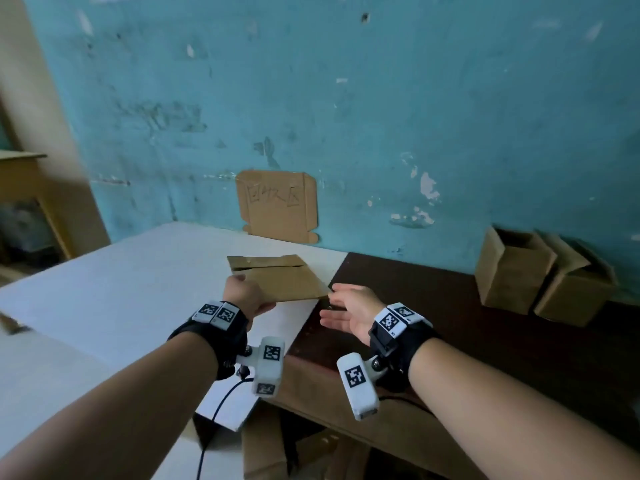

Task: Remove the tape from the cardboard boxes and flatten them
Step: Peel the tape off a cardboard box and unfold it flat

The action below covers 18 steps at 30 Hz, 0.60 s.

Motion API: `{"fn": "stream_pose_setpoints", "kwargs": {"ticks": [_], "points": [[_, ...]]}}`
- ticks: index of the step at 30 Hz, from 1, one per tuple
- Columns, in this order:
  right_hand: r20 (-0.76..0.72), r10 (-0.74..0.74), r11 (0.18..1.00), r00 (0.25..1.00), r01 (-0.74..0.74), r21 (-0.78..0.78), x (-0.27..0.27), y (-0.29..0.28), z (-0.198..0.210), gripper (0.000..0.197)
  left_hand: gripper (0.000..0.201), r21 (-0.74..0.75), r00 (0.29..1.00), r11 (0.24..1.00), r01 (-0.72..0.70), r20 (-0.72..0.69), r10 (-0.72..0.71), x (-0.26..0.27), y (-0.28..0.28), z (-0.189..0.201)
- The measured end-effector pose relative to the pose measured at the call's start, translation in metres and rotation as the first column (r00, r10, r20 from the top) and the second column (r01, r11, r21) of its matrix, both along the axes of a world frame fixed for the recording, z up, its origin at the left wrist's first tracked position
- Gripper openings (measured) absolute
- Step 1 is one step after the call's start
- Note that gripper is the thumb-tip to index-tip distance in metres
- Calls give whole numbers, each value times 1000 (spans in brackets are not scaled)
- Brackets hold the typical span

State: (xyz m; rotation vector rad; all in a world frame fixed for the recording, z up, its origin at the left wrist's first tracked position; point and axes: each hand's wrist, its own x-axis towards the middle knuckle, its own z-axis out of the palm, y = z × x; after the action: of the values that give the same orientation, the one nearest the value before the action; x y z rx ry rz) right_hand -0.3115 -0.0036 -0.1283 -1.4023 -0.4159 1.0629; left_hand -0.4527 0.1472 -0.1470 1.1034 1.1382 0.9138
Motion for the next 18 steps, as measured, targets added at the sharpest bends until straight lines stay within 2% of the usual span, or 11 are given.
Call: {"fn": "stream_pose_setpoints", "kwargs": {"ticks": [3,6,9,10,12,15,18], "points": [[5,78,997,997,-78,-28,-2,41,-4,41,43,-21,1000,1000,3,2,-3,8,29,-13],[23,160,984,987,-158,-76,-3,81,-9,41,44,5,995,996,88,-43,-88,21,46,-22],[21,267,957,964,-262,-126,-4,118,-15,26,37,-39,988,988,147,-29,-149,33,59,-24],[25,304,944,952,-297,-143,-2,129,-16,20,43,-48,987,987,153,-43,-155,38,66,-25],[29,357,921,934,-347,-176,6,147,-20,21,58,-29,972,982,187,-137,-189,44,78,-26],[50,361,921,931,-347,-179,19,168,-23,35,55,-18,946,972,236,-223,-234,50,96,-25],[18,307,944,952,-302,-136,30,184,-23,25,49,-37,933,963,267,-239,-268,58,111,-22]]}}
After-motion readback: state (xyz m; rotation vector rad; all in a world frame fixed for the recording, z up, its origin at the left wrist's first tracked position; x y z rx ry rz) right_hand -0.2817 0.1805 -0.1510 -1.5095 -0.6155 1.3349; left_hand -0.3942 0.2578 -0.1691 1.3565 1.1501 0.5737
